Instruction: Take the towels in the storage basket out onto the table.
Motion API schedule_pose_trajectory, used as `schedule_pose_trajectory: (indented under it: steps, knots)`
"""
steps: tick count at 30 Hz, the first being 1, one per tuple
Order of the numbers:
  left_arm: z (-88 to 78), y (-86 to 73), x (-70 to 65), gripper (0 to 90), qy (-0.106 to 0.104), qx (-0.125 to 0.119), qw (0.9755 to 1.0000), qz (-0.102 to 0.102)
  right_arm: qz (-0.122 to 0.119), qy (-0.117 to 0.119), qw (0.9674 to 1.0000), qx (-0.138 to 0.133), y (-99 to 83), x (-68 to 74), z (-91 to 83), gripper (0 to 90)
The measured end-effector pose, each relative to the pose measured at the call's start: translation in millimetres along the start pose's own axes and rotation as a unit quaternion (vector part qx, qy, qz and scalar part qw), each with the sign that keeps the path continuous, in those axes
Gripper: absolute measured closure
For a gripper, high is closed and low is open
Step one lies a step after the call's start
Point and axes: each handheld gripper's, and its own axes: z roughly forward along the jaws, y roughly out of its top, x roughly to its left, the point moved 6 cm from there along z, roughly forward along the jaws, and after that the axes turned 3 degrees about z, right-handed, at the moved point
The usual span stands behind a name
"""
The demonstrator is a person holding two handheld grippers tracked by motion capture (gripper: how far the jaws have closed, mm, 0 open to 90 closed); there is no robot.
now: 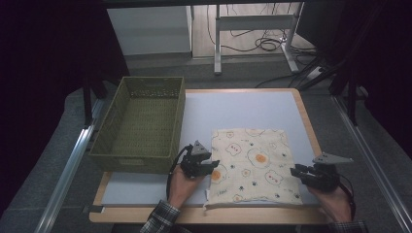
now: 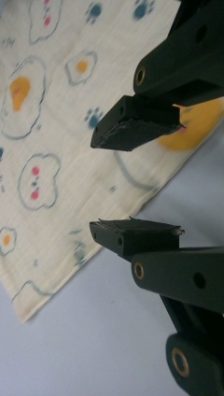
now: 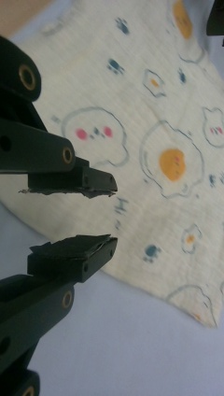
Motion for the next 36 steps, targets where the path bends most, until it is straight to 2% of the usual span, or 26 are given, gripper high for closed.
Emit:
schedule_pose_trajectory:
  steps: [7,11,18,23,26,30,33,36]
  knots:
    - [15.5,17.2,20.8,56.0,0.02,0.001,0.9998,-0.005,0.019,-0.011,0.9997,-0.01,17.2,-19.8,12.4,66.4]
    - [26.0,25.7,31.1,58.4,0.042,0.005,0.9991,-0.011,0.024,-0.022,0.9994,-0.012,27.8,-29.7,20.7,62.5]
    - [43.3,38.9,48.0,59.6,0.086,0.01,0.9962,-0.013,0.023,-0.022,0.9995,-0.007,36.2,-37.3,33.2,63.0]
    - [54.0,47.5,58.2,61.2,0.095,0.007,0.9952,-0.023,0.023,-0.021,0.9995,-0.007,38.6,-43.2,40.5,63.0]
    - [60.2,50.4,67.0,62.4,0.113,0.016,0.9932,-0.021,0.016,-0.026,0.9995,-0.005,40.2,-47.6,42.7,62.9]
    - [64.7,50.4,76.8,62.7,0.109,0.011,0.9932,-0.042,0.014,-0.032,0.9994,-0.01,45.2,-55.1,46.8,62.7]
    - [70.0,48.2,82.0,62.5,0.115,0.021,0.9924,-0.039,0.016,-0.035,0.9992,-0.012,50.4,-60.1,52.0,62.7]
    - [73.9,47.0,84.9,60.6,0.114,0.019,0.9924,-0.042,0.014,-0.043,0.9989,-0.012,55.9,-64.6,58.4,62.7]
